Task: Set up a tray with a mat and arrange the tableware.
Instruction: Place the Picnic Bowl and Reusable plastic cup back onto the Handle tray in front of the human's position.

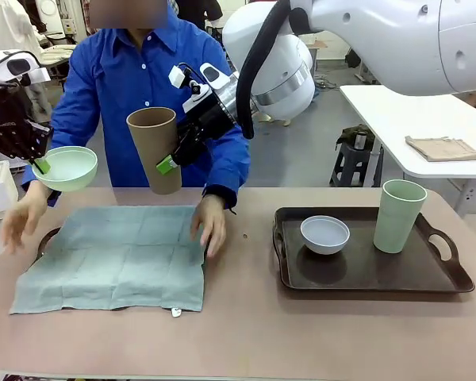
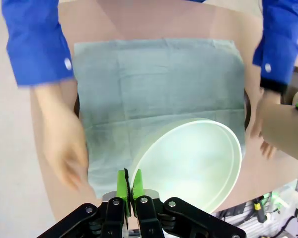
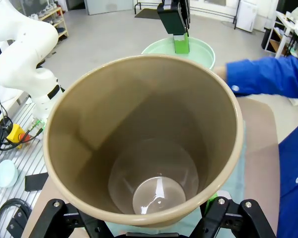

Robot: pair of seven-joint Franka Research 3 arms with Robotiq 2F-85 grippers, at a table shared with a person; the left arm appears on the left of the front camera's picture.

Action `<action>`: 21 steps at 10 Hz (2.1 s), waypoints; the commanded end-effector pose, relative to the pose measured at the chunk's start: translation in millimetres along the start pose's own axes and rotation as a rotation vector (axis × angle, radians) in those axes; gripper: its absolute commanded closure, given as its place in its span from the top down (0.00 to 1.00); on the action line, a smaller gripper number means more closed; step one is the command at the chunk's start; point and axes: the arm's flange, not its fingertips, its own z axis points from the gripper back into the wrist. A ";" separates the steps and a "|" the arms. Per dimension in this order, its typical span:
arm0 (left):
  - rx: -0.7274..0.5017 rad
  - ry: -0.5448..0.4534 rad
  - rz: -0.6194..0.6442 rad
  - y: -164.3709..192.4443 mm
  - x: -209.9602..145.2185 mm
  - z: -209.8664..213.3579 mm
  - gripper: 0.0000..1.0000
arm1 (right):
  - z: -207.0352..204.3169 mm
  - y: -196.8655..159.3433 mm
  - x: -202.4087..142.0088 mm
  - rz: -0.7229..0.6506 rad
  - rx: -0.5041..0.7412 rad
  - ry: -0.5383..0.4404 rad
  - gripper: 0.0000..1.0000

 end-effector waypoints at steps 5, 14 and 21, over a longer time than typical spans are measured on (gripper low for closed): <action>-0.001 -0.002 -0.005 1.2 0.1 0.0 0.00 | -0.3 -0.4 0.1 0.005 0.001 0.011 0.25; -0.001 -0.002 -0.005 1.2 0.1 0.0 0.00 | -0.3 -0.4 0.1 0.005 0.001 0.011 0.25; 0.002 0.022 -0.017 -3.9 5.4 -44.6 0.04 | -32.6 -16.8 -46.7 0.031 0.041 -0.050 0.85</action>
